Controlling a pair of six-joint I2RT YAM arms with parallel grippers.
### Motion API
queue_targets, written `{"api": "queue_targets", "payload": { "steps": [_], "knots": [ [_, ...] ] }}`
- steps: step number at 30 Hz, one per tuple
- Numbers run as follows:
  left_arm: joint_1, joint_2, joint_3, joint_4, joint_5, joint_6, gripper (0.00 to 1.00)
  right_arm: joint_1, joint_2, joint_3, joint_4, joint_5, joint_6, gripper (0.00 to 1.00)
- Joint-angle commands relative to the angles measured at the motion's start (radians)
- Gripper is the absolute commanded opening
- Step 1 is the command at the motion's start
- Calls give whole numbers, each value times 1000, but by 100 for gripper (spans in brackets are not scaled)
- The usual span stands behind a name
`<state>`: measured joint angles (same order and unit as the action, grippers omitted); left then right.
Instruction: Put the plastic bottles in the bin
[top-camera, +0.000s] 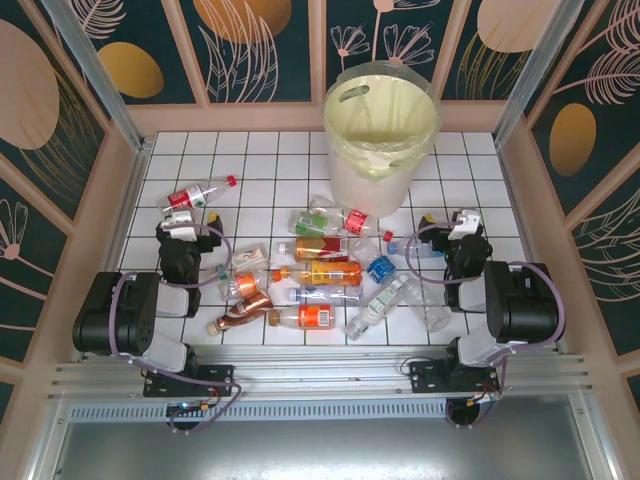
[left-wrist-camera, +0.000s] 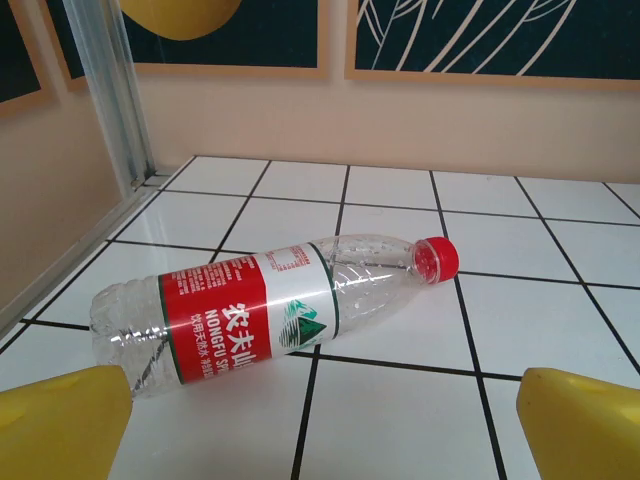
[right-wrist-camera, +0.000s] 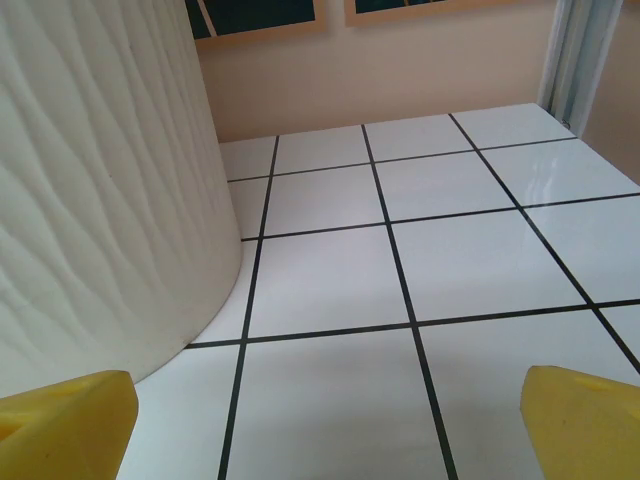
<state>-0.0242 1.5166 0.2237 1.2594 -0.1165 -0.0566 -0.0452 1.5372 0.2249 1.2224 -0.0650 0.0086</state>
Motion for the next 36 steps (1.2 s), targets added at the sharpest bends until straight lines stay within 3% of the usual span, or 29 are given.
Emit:
{"api": "queue_targets", "payload": {
  "steps": [1, 36],
  "knots": [
    [9, 2, 12, 14, -12, -7, 99, 1, 3, 16, 10, 1, 4, 99],
    [9, -3, 5, 24, -18, -6, 98, 2, 3, 16, 12, 0, 4, 99]
  ]
}}
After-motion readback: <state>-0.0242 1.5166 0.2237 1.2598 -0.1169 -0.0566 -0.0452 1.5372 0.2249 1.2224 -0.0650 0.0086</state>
